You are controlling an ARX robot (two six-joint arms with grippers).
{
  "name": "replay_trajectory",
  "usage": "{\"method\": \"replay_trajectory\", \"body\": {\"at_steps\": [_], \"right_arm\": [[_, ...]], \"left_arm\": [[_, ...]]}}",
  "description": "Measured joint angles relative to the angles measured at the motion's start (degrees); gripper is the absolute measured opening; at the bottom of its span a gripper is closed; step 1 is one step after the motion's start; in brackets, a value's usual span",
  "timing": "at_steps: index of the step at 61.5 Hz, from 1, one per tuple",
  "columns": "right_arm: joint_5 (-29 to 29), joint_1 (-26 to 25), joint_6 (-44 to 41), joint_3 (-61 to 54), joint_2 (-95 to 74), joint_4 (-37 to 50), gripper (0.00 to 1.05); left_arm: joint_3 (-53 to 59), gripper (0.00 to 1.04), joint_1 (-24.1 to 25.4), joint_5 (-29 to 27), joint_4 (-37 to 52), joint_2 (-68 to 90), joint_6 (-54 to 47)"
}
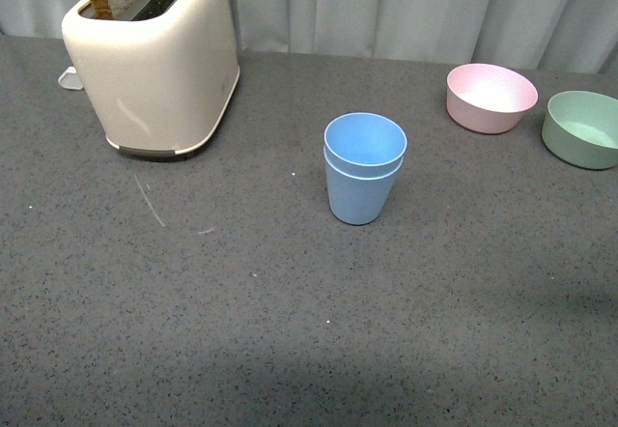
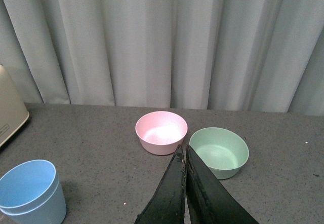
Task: Stack blue cups with both arms
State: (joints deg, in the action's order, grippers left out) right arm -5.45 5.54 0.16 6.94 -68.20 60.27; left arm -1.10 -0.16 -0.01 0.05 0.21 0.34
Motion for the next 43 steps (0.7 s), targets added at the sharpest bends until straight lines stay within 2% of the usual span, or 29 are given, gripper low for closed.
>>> {"method": "replay_trajectory", "body": {"at_steps": [7,11,17,43], "right_arm": [[1.1,-0.9,0.0,-2.1,5.6,-3.6,0.01],[4.8,-3.6,0.0,-3.0,8.9,-6.0,0.01],[4.9,-5.4,0.0,-4.2,13.8,-9.6,0.01],[5.4,-5.4,0.0,-6.6,32.9,-25.7,0.01]], "left_arm": [[0.0,0.98,0.0,0.0,0.0,0.0,0.0],[0.0,0.98,0.0,0.0,0.0,0.0,0.0],[0.0,0.98,0.0,0.0,0.0,0.0,0.0],[0.0,0.98,0.0,0.0,0.0,0.0,0.0]]}}
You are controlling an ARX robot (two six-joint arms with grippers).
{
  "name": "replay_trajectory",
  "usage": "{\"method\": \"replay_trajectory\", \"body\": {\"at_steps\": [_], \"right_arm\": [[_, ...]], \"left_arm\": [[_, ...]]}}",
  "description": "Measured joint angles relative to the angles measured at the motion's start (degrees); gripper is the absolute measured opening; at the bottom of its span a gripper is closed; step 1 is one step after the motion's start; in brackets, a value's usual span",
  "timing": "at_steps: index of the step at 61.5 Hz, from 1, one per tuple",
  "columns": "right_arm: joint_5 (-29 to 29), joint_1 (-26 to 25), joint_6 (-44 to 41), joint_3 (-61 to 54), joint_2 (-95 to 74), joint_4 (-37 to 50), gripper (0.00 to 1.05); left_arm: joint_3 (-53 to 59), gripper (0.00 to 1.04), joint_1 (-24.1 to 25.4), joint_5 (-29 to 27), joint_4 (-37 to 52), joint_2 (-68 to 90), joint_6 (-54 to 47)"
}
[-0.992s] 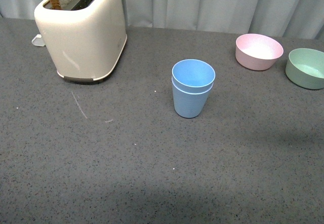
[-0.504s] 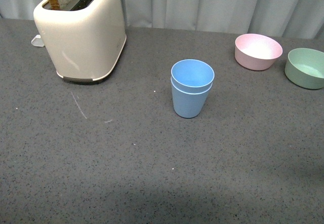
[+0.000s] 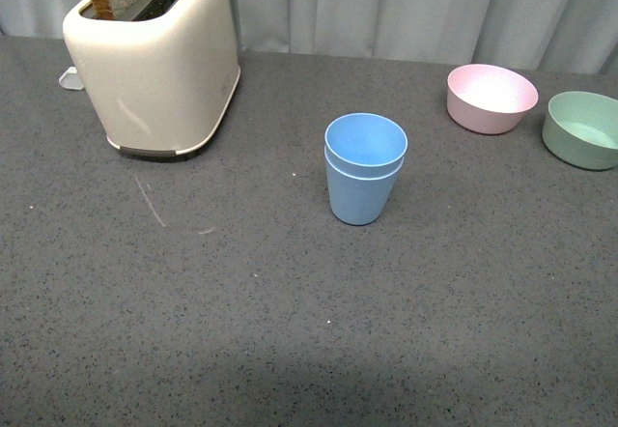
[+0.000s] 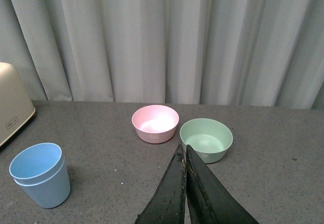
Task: Stack blue cups with both arms
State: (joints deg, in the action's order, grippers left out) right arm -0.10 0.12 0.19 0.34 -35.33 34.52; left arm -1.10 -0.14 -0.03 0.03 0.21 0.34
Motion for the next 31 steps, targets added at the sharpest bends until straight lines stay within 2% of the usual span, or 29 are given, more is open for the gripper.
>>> {"method": "replay_trajectory", "body": {"at_steps": [16,31], "right_arm": [[0.0,0.0,0.0,-0.2,11.0,-10.2,0.01],[0.0,0.0,0.0,-0.2,17.2,-16.2,0.01]], "left_arm": [[0.0,0.98,0.0,0.0,0.0,0.0,0.0],[0.0,0.98,0.0,0.0,0.0,0.0,0.0]]}}
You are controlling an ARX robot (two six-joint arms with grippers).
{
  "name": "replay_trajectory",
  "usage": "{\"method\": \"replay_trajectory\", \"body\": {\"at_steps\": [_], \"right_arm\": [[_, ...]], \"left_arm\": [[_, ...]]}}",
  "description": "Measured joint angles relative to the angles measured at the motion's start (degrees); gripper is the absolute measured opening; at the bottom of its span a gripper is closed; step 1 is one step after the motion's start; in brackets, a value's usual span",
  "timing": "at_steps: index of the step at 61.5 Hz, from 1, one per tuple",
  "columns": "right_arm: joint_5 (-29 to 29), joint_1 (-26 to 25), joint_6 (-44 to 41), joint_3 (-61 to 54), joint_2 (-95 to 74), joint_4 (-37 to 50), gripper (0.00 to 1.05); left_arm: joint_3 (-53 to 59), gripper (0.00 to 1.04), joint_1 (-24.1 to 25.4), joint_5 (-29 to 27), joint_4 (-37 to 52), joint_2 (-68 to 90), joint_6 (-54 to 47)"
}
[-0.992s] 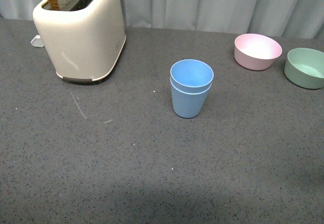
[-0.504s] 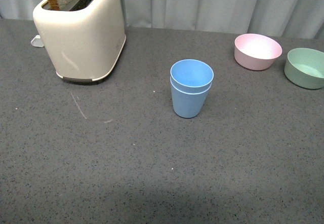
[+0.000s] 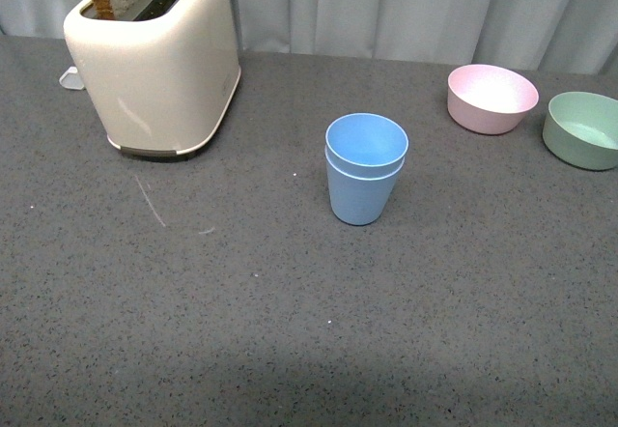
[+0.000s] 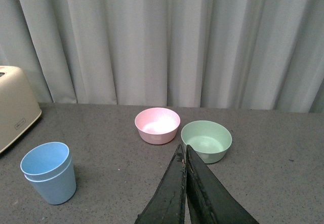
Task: Stack blue cups with both arms
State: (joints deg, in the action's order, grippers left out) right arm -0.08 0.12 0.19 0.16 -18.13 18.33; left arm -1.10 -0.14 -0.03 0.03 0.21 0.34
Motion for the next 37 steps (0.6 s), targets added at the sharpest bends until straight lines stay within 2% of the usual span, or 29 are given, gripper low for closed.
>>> {"method": "replay_trajectory", "body": {"at_steps": [27,32,37], "right_arm": [[0.0,0.0,0.0,0.0,8.0,-8.0,0.01],[0.2,0.0,0.0,0.0,14.9,-17.0,0.01],[0.2,0.0,0.0,0.0,17.7,-18.0,0.01]], "left_arm": [[0.0,0.98,0.0,0.0,0.0,0.0,0.0],[0.0,0.98,0.0,0.0,0.0,0.0,0.0],[0.0,0.98,0.0,0.0,0.0,0.0,0.0]]}}
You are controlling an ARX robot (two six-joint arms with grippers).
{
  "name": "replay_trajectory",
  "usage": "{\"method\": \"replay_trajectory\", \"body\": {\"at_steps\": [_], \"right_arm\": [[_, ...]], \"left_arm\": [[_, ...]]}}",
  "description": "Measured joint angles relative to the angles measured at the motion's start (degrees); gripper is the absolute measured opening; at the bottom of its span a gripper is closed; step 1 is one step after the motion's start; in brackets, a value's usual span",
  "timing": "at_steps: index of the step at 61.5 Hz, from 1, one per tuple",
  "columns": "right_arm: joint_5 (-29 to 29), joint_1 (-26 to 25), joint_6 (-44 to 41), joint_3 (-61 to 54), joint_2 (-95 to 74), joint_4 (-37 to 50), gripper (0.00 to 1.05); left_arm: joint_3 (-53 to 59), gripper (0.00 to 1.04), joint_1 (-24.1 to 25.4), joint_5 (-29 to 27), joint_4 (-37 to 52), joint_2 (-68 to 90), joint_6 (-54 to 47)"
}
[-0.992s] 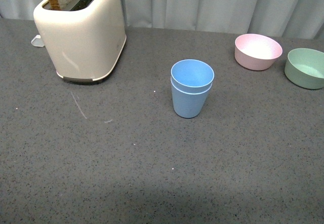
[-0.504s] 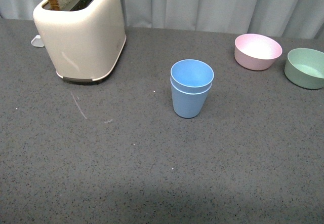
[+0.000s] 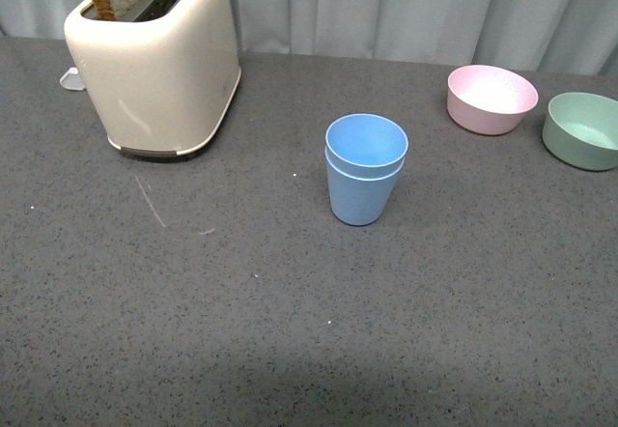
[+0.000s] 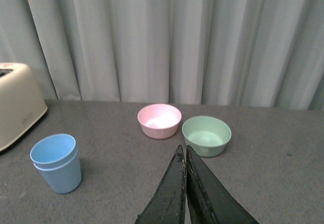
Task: Stack blue cups with both arms
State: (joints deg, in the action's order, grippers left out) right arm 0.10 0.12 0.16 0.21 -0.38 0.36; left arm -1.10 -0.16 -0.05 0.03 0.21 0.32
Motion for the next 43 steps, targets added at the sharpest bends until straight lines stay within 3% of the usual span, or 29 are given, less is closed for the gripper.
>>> {"method": "replay_trajectory", "body": {"at_steps": [11,43], "right_arm": [[0.0,0.0,0.0,0.0,0.1,-0.3,0.04],[0.0,0.0,0.0,0.0,0.2,-0.3,0.96]], "left_arm": [[0.0,0.98,0.0,0.0,0.0,0.0,0.0],[0.0,0.98,0.0,0.0,0.0,0.0,0.0]]}}
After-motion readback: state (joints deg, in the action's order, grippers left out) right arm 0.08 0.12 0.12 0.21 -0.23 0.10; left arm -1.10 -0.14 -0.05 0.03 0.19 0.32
